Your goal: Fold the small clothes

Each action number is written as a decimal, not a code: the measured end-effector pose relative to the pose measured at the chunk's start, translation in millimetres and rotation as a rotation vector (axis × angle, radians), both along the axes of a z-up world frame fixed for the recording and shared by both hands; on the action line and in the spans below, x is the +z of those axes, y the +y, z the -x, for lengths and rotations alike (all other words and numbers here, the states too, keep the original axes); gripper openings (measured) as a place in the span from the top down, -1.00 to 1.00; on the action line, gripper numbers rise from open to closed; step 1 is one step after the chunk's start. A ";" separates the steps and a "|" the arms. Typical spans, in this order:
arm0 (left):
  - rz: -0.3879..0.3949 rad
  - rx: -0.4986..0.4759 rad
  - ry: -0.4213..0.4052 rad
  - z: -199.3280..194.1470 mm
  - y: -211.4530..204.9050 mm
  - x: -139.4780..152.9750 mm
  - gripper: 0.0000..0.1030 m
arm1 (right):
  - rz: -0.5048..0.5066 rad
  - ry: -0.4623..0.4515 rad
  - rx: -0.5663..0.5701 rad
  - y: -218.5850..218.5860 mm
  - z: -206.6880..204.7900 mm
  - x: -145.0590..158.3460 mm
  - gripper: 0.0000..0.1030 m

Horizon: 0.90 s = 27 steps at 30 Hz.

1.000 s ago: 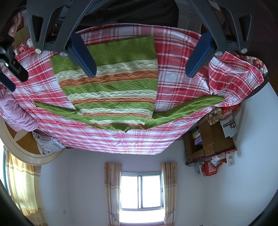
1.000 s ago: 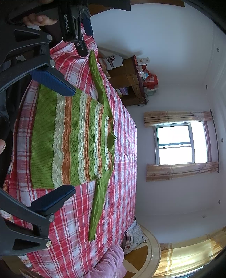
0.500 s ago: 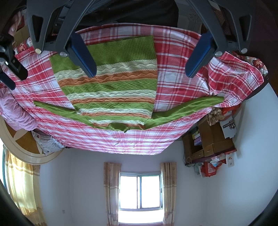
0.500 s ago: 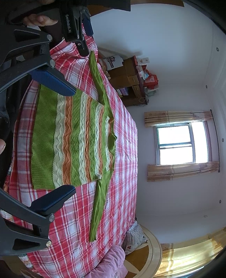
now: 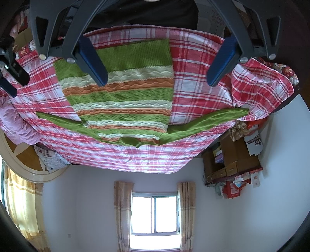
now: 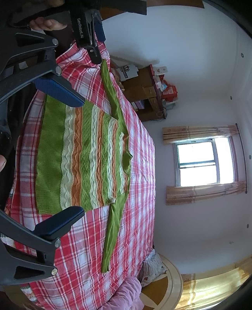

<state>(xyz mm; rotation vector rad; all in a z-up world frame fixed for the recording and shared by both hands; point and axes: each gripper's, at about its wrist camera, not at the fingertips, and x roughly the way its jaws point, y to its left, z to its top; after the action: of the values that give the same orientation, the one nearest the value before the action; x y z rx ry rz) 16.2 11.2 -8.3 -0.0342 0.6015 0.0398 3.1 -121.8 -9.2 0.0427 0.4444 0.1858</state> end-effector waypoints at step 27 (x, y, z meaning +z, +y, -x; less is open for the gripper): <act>-0.116 -0.032 0.140 -147.2 1.5 -59.3 -1.00 | -0.015 0.220 -0.041 -68.2 -142.7 -103.8 -0.98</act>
<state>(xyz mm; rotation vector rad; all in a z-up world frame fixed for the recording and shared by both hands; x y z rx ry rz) 163.4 12.8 -67.6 0.0908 0.7389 0.0464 145.8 -190.1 -113.0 0.0878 0.6606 0.1443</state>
